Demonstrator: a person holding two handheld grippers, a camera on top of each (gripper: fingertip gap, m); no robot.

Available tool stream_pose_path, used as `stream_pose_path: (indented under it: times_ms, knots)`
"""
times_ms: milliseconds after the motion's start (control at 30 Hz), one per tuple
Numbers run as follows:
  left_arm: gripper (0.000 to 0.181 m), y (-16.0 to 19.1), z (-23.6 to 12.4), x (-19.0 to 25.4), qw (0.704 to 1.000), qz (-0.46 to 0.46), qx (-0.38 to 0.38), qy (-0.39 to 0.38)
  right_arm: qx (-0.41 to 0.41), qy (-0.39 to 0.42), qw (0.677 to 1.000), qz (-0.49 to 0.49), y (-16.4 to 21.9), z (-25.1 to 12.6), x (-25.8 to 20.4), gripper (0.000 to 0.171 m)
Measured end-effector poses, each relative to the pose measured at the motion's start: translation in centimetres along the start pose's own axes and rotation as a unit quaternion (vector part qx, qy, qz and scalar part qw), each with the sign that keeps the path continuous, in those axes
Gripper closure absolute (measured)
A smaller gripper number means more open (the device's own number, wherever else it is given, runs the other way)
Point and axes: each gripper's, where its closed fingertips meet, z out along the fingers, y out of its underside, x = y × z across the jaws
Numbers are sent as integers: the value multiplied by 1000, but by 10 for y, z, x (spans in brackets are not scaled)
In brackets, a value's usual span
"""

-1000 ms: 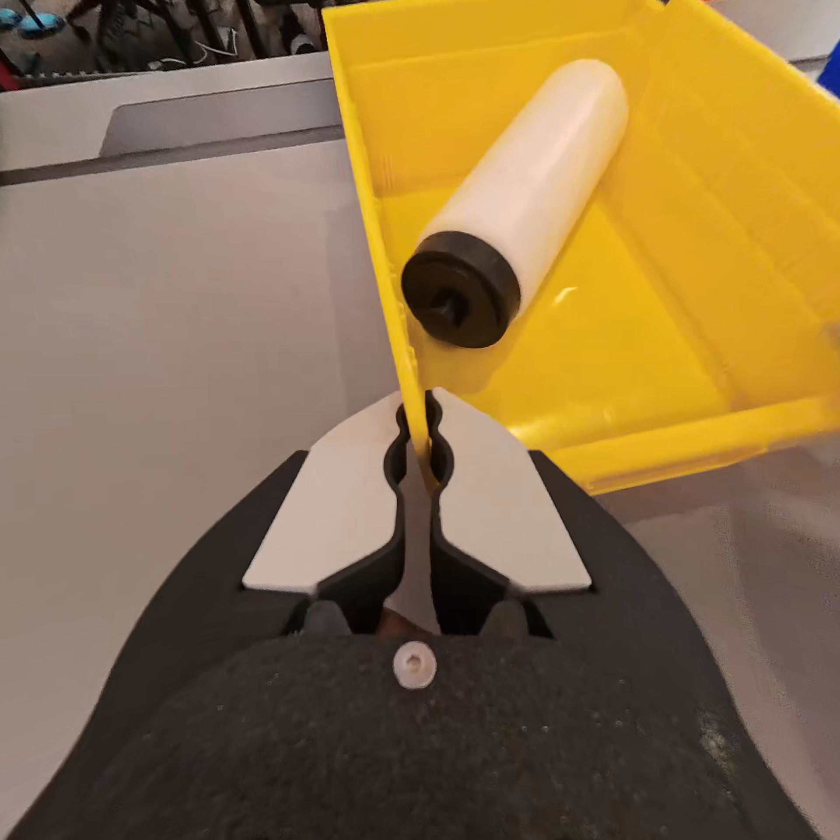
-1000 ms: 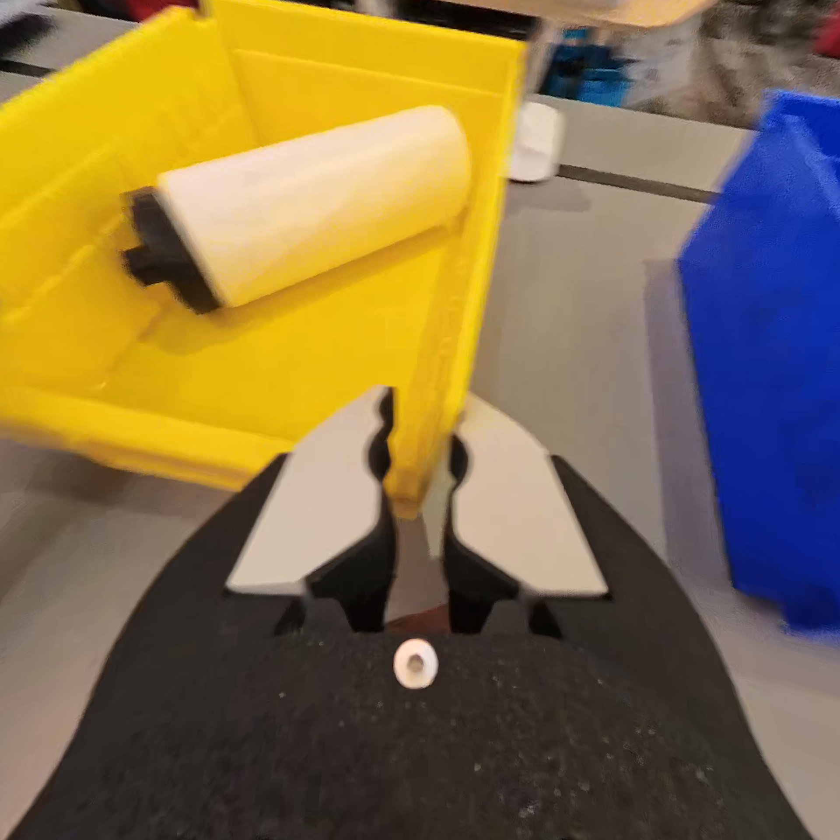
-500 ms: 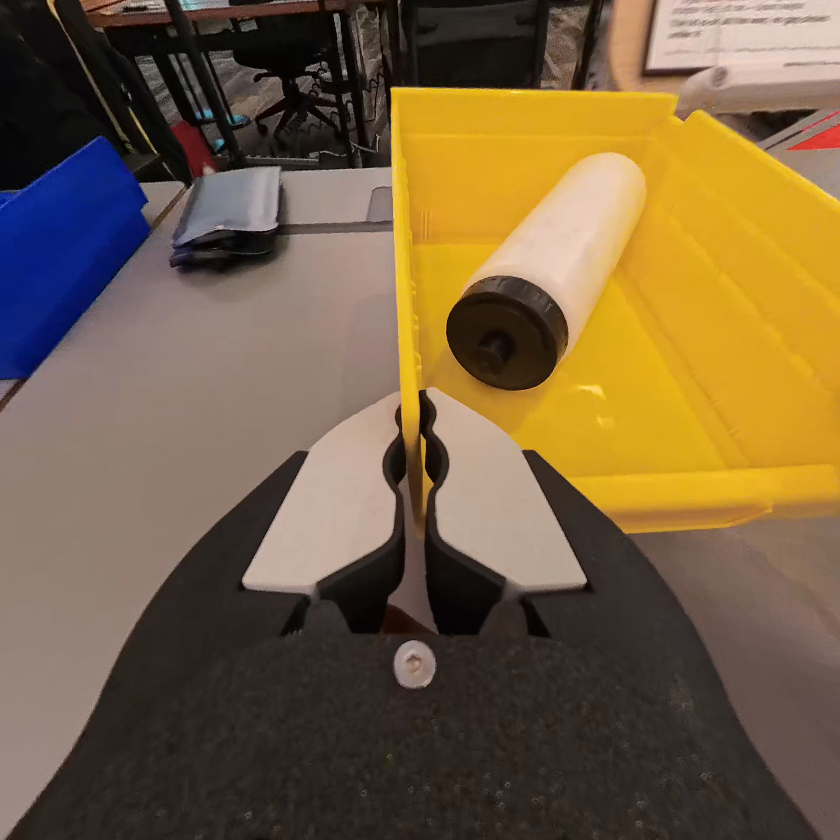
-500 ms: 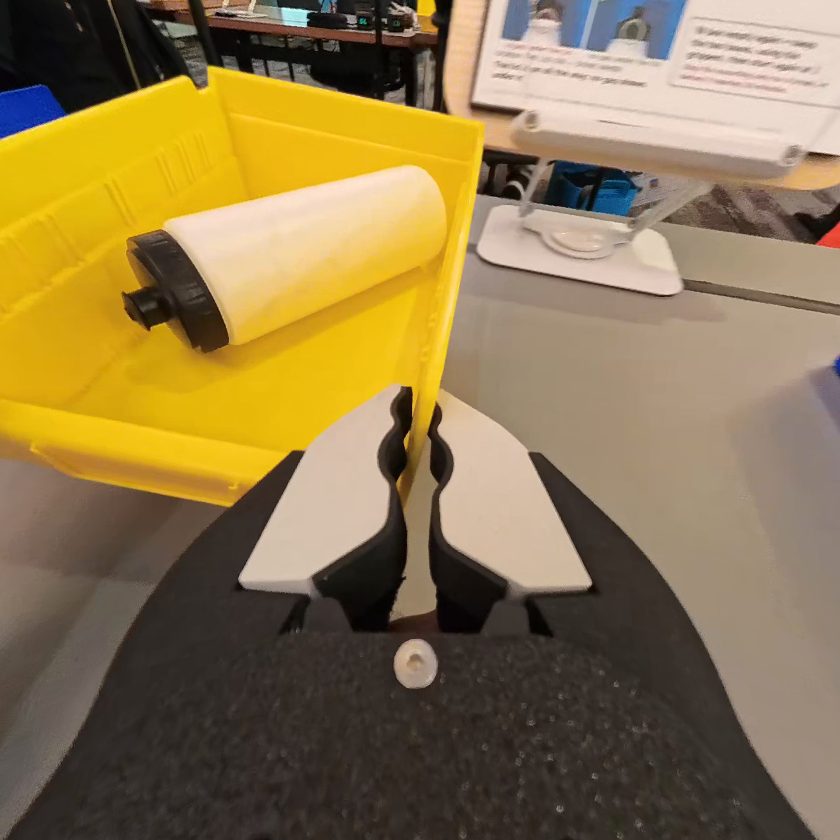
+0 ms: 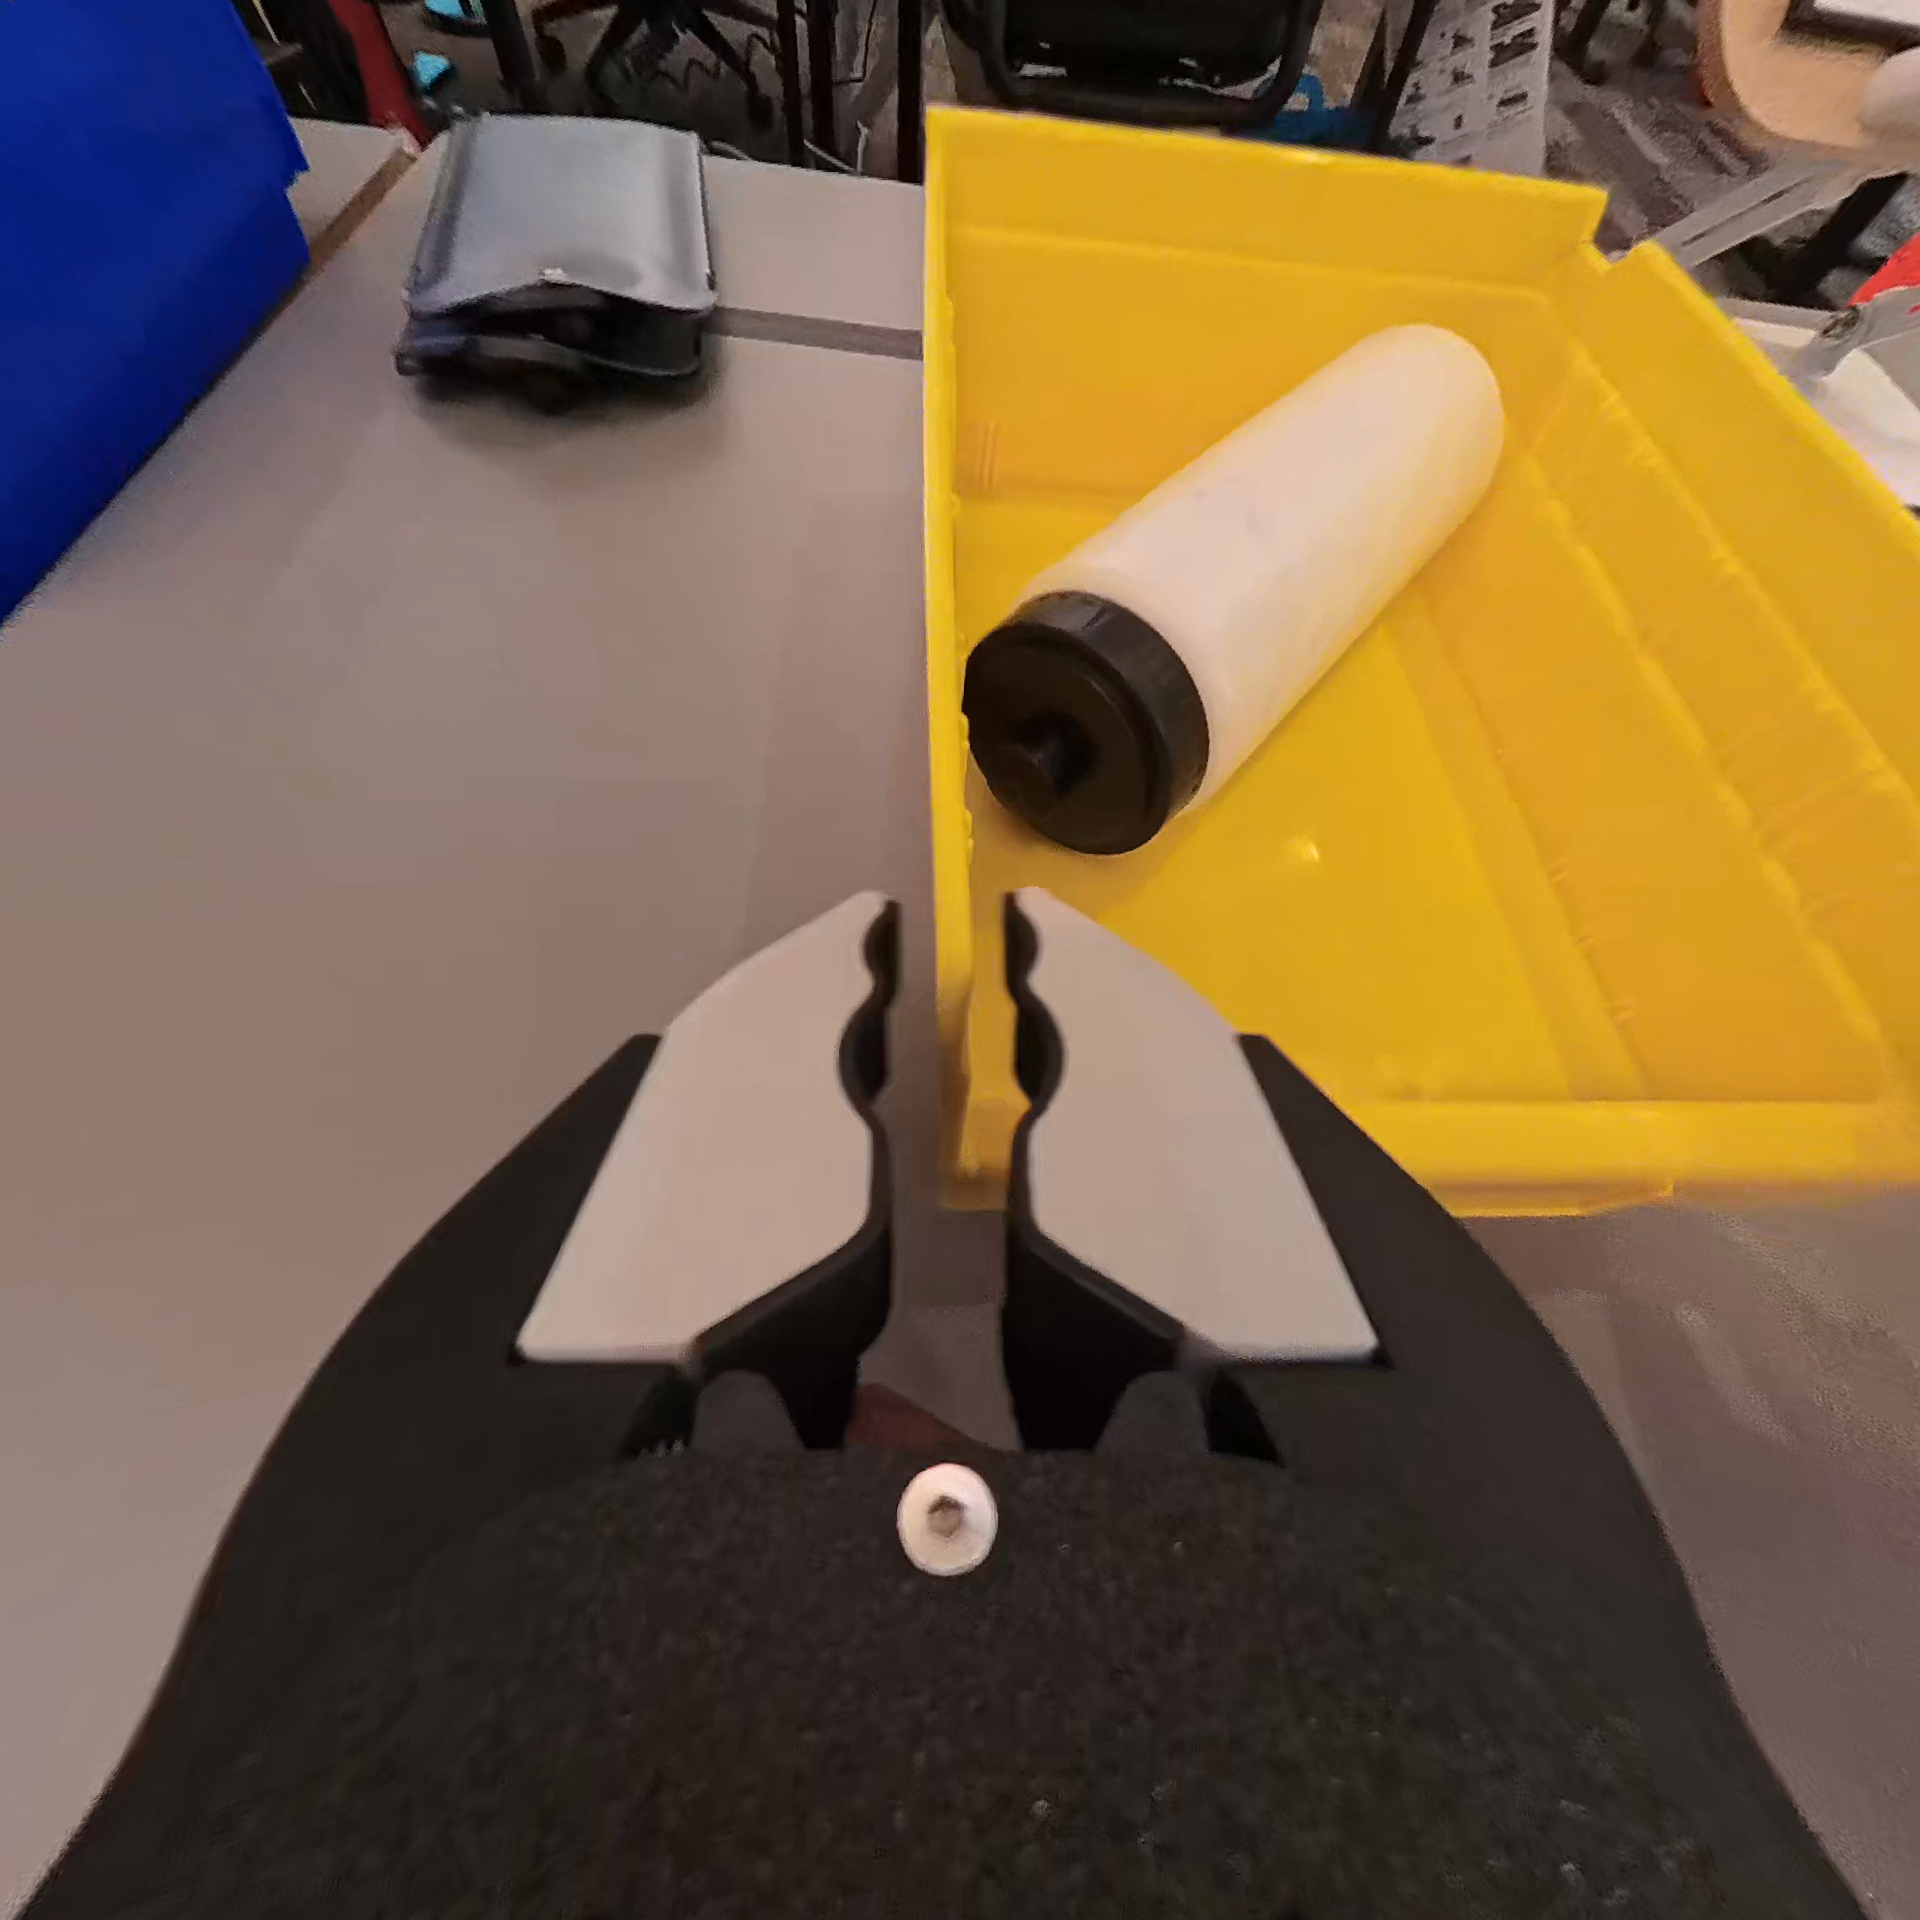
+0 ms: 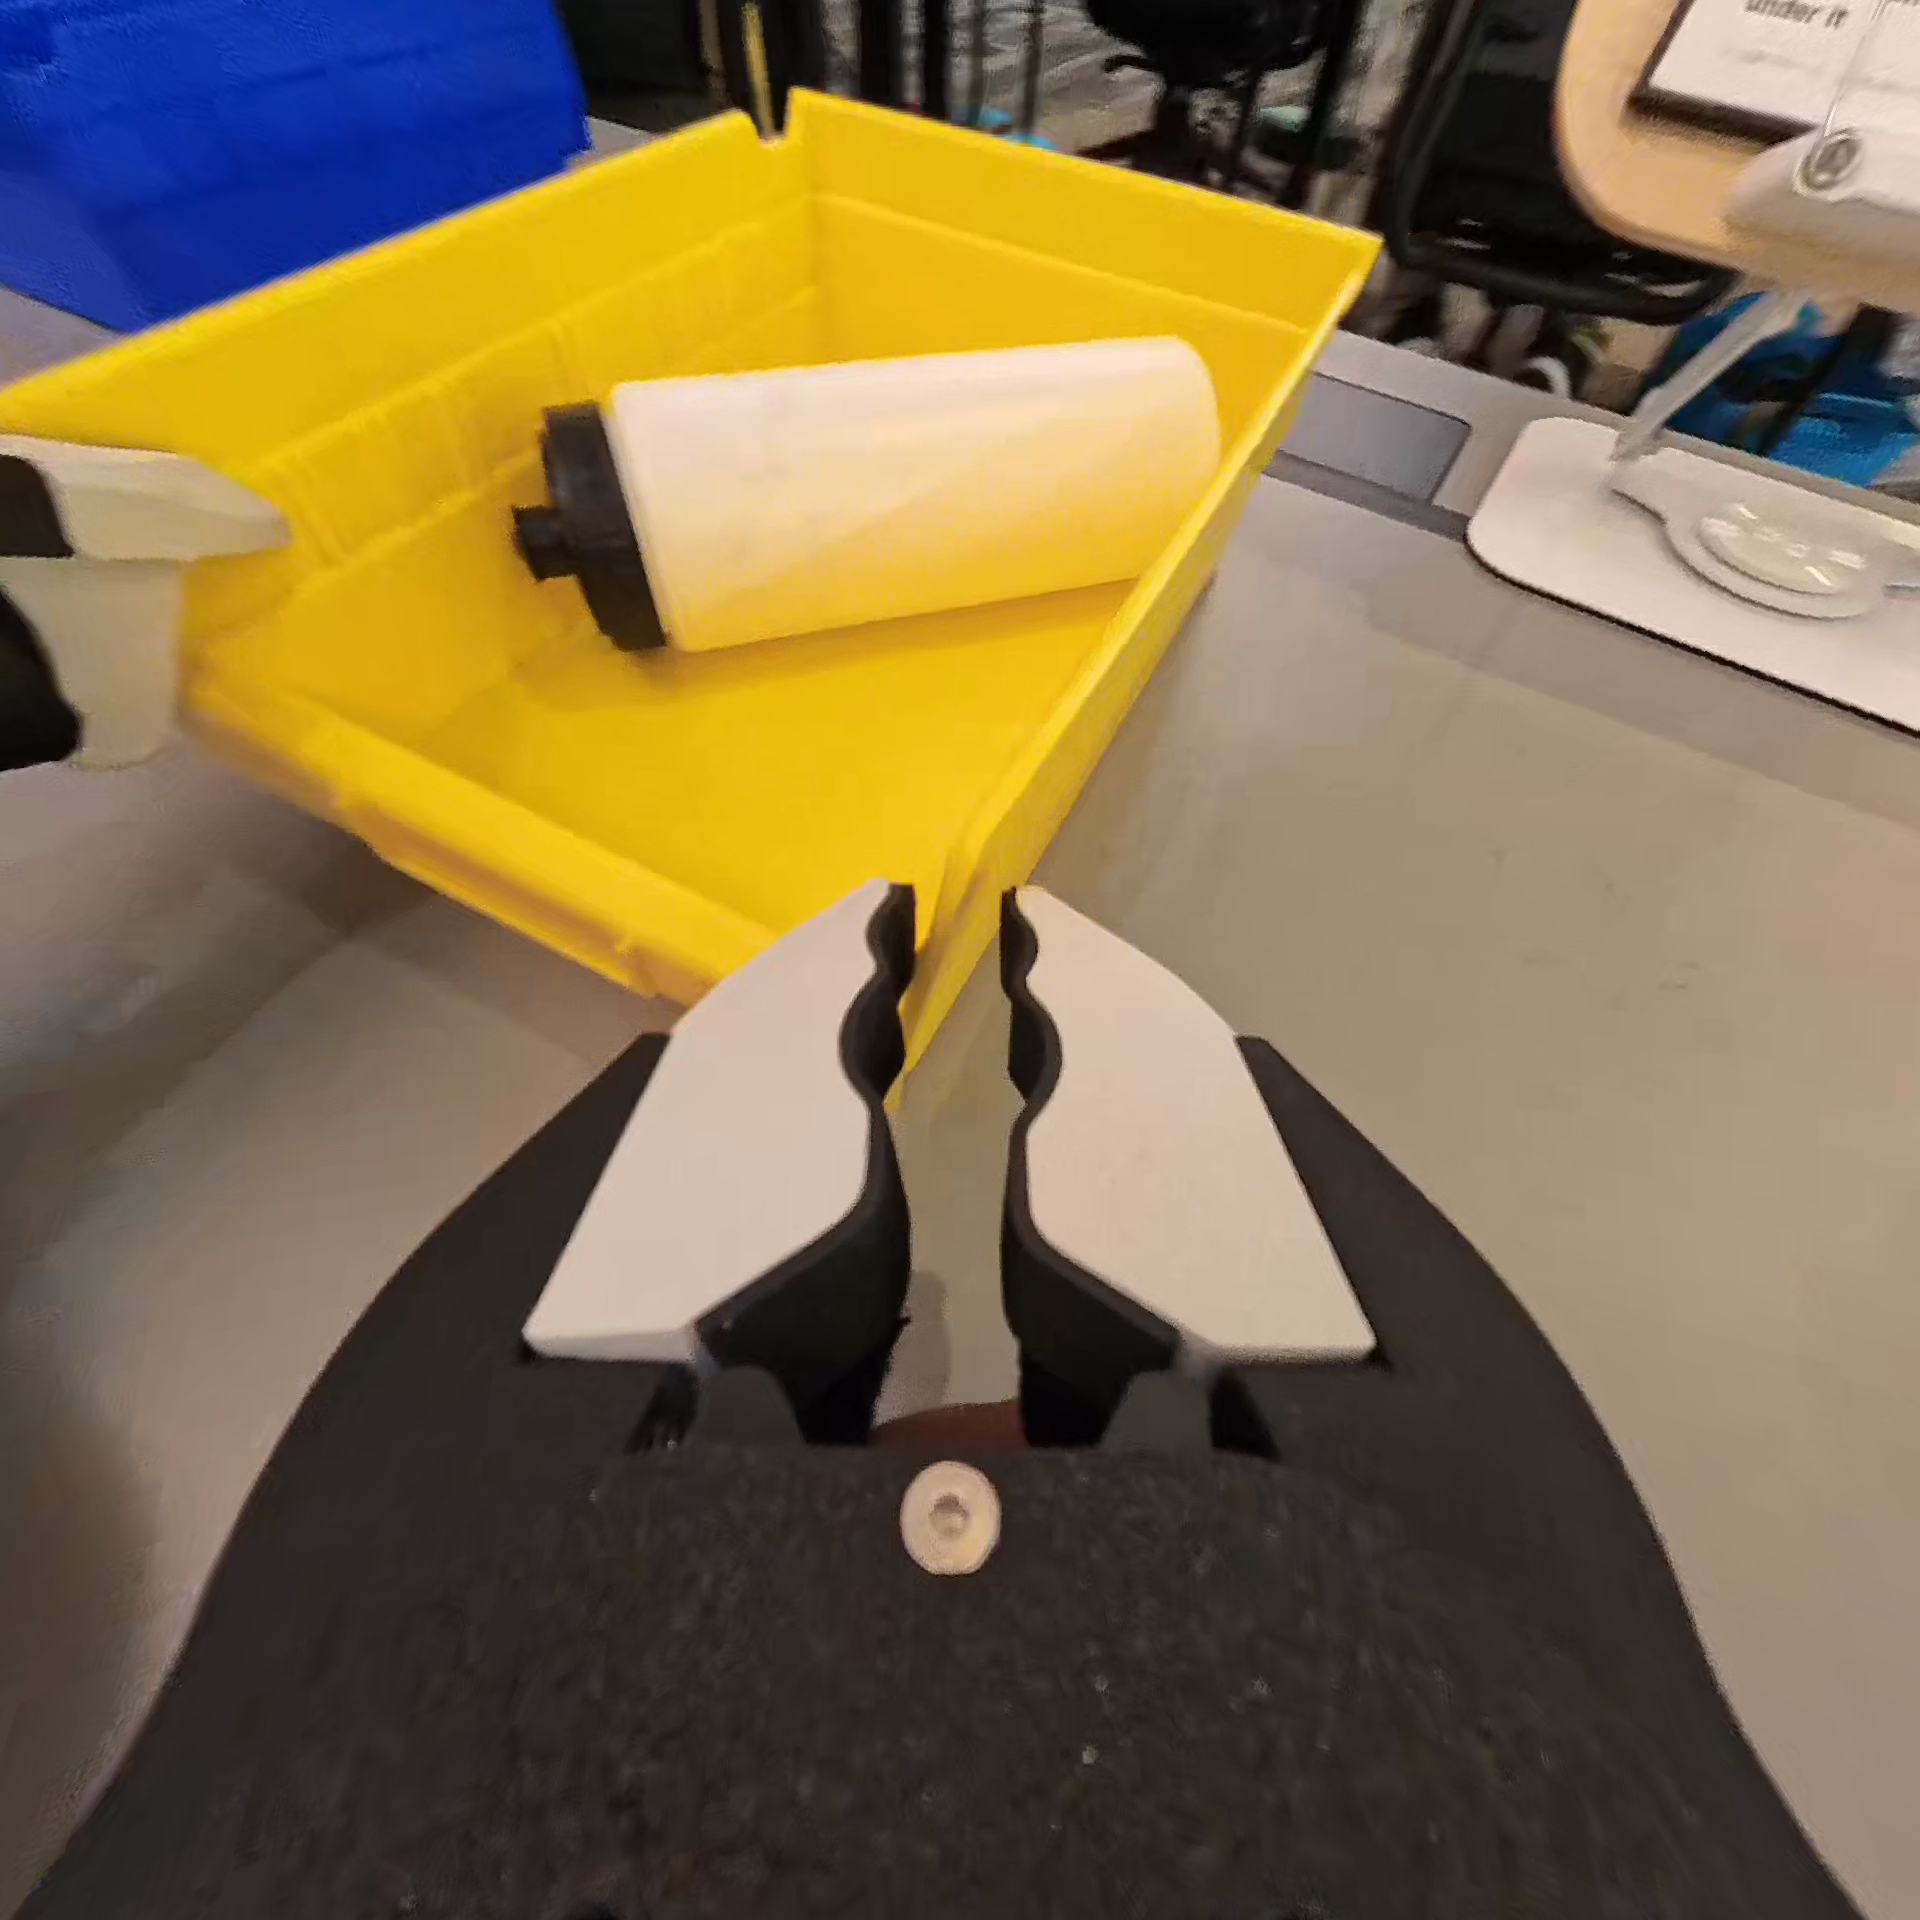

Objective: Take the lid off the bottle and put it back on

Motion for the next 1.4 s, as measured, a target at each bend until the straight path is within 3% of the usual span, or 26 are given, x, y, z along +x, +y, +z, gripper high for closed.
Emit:
stream_pose_path:
  times_ms: [133,233,333,433,533,600,700,833,967,1200,1400]
  knots:
    - [142,-25,-33,-9,996,26,48,-66,35,-75,997,-5,-11,-62,30,151]
    - [140,-40,-66,1,992,31,86,-87,72,-85,994,17,-11,-118,85,151]
    - [139,-34,-84,55,997,-4,76,-4,101,-89,990,52,4,-173,146,144]
    - [138,-1,-105,136,988,-17,74,132,125,-9,991,50,31,-218,222,144]
    - [140,33,-110,176,984,-5,51,168,124,111,985,34,74,-258,295,141]
    - [139,36,-106,188,982,6,58,179,133,146,979,42,80,-277,323,140]
    - [139,35,-96,181,984,26,67,160,149,155,975,59,74,-287,345,138]
    - [138,40,-94,178,982,-13,47,180,143,168,973,64,84,-281,358,138]
    - [138,38,-93,176,983,-11,51,177,127,153,978,61,89,-270,349,138]
    - [137,41,-93,179,984,13,48,172,123,182,975,-39,82,-268,333,140]
    - [126,45,-94,188,976,15,-4,215,97,146,984,-3,91,-260,325,139]
